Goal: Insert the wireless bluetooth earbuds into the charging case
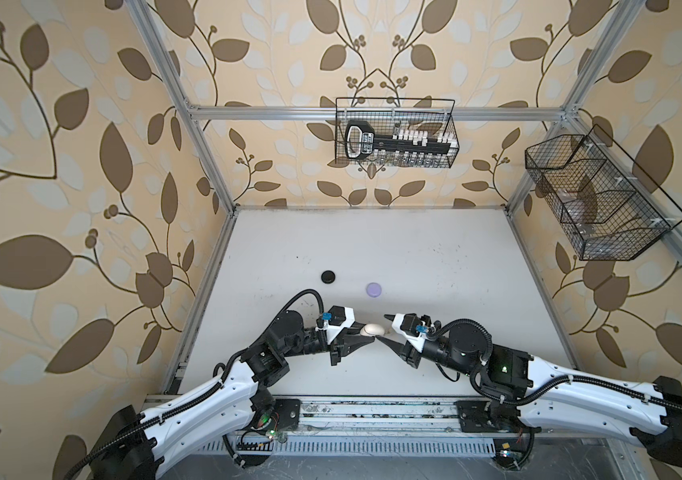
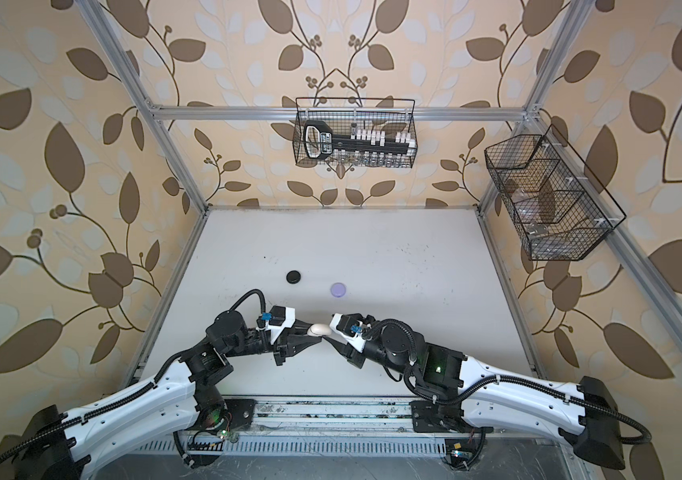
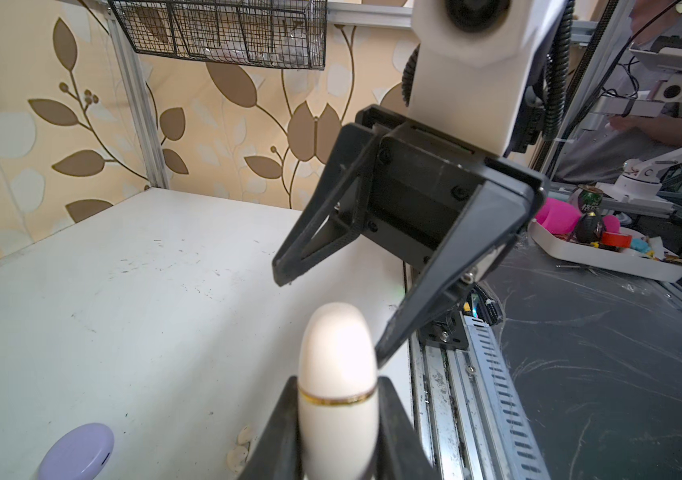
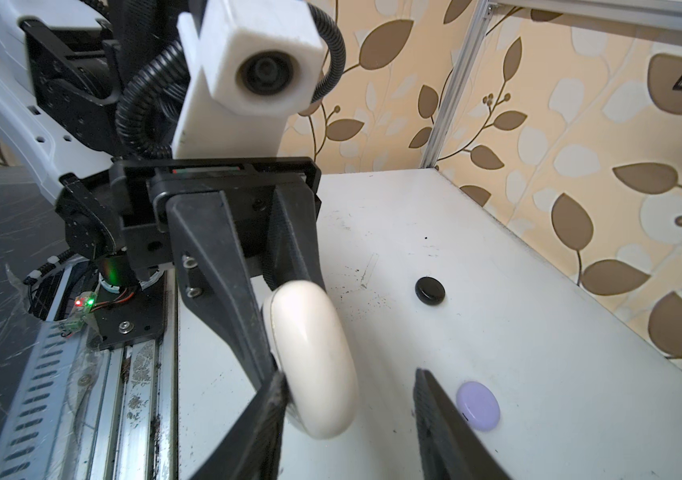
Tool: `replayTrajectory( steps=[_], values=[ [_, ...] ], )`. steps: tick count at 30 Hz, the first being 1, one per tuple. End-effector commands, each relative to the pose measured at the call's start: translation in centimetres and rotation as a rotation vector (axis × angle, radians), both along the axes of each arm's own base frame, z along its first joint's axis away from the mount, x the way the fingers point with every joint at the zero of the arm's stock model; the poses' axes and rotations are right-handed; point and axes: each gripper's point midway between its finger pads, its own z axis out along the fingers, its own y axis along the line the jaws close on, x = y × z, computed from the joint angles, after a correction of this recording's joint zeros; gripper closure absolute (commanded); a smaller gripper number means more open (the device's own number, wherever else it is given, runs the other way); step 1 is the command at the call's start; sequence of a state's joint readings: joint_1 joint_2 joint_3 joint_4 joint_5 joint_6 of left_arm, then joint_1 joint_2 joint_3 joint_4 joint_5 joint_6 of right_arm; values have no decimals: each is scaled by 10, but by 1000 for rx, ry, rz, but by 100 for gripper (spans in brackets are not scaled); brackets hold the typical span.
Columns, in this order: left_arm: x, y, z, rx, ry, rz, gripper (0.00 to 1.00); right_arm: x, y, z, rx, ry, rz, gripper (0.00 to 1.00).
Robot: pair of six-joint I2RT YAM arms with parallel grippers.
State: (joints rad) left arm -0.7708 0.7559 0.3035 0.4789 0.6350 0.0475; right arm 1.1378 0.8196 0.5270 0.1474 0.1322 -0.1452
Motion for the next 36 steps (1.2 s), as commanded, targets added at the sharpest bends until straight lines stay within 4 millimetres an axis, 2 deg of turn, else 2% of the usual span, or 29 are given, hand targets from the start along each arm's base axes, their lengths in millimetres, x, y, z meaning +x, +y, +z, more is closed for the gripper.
replayTrajectory(
  steps=[1, 21, 32, 36],
  values=[
    [-18, -5, 13, -29, -49, -112, 100, 21, -12, 31, 84, -22, -107, 51],
    [-21, -5, 12, -21, -53, -130, 100, 27, -22, 35, 137, -4, -139, 55],
    [-18, -4, 13, -28, -53, -111, 100, 24, -13, 32, 130, 16, -96, 56],
    [-17, -5, 13, -27, -54, -103, 100, 25, -17, 35, 140, 12, -116, 55]
  ],
)
